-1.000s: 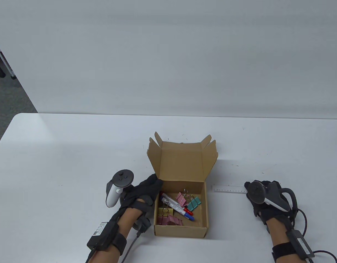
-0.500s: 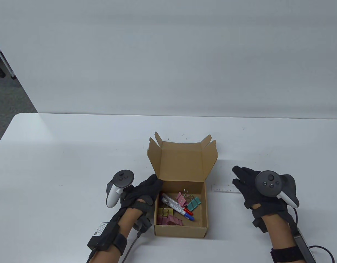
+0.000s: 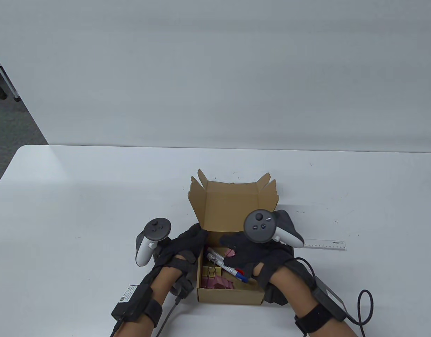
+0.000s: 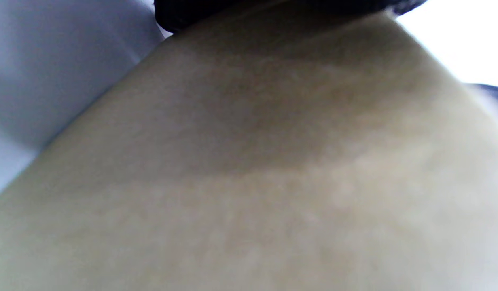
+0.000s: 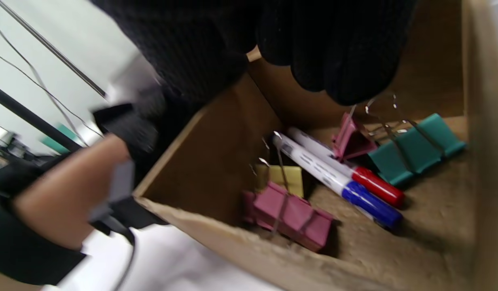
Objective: Open four flaps of mailer box and unpack office supplies
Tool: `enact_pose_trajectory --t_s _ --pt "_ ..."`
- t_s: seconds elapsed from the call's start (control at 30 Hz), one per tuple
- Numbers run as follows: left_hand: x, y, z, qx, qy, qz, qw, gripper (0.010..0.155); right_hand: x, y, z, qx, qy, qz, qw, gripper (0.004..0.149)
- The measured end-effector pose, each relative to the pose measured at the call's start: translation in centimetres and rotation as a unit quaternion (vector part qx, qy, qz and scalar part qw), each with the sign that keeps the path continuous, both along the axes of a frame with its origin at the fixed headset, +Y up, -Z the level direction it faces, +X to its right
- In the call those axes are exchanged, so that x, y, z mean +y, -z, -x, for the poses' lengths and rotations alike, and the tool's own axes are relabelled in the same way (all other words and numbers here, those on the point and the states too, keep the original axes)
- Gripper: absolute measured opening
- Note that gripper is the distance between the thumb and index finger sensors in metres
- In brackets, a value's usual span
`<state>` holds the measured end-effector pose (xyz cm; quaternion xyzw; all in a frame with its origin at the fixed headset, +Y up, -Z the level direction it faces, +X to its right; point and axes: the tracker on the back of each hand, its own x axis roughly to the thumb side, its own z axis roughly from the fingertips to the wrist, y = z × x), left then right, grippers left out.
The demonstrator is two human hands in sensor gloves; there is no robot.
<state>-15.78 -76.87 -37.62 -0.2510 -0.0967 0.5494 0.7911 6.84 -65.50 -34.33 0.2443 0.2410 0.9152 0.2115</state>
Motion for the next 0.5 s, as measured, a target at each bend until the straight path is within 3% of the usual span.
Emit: enact_pose_trajectory --t_s 0.2,0.5 --pt "0.0 0.0 0.0 0.001 0.000 0.000 1.000 0.067 -2.5 0.5 3.4 -0.037 -0.176 0.021 0.983 0.058" --pt "0.0 0.0 0.0 0.000 0.000 0.000 1.000 0.067 -5.4 1.2 5.3 -0.031 -0.282 0.032 0.958 0.058"
